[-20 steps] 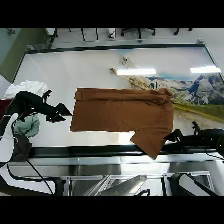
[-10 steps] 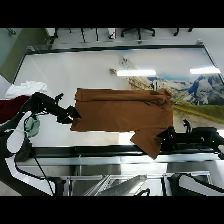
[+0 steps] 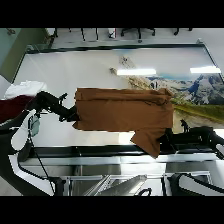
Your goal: Fold the shirts.
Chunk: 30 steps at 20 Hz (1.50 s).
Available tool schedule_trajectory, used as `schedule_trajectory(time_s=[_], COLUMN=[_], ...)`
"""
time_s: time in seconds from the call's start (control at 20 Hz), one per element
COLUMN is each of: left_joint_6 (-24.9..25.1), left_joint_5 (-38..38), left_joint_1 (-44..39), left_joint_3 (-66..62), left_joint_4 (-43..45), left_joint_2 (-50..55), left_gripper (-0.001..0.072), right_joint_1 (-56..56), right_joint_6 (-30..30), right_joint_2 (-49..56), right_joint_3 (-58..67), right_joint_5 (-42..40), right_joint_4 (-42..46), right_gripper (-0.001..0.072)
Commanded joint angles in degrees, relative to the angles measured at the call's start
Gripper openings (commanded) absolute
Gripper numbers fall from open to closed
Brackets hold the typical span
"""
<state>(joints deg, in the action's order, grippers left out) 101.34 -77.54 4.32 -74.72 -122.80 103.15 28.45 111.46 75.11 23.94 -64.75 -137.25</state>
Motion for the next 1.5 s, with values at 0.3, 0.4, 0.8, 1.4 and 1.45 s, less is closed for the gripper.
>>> schedule_trajectory(time_s=[0.3,0.4,0.8,1.4,1.45], left_joint_6=[-6.56,-6.54,-6.54,-8.85,-8.83], left_joint_5=[-11.28,-9.53,-2.99,-6.58,-6.67], left_joint_1=[1.7,3.58,2.1,-0.11,-0.13], left_joint_3=[3.56,9.62,6.75,-18.58,-19.61], left_joint_4=[16.87,16.81,13.22,12.0,10.78], left_joint_2=[-10.12,-13.57,-17.07,3.48,4.55], left_gripper=[0.0014,0.0014,0.0013,0.0014,0.0014], right_joint_1=[0.13,0.02,-7.26,-18.64,-18.64], right_joint_6=[-23.1,-22.84,-10.67,-10.84,-10.69], right_joint_2=[-19.54,-23.87,-18.14,12.55,12.5], right_joint_3=[0.2,0.2,13.03,37.94,37.97], right_joint_5=[-5.55,-6.88,7.93,12.04,12.07], right_joint_4=[29.57,29.14,10.05,9.97,10.23], right_gripper=[0.0021,0.0021,0.0021,0.0022,0.0022])
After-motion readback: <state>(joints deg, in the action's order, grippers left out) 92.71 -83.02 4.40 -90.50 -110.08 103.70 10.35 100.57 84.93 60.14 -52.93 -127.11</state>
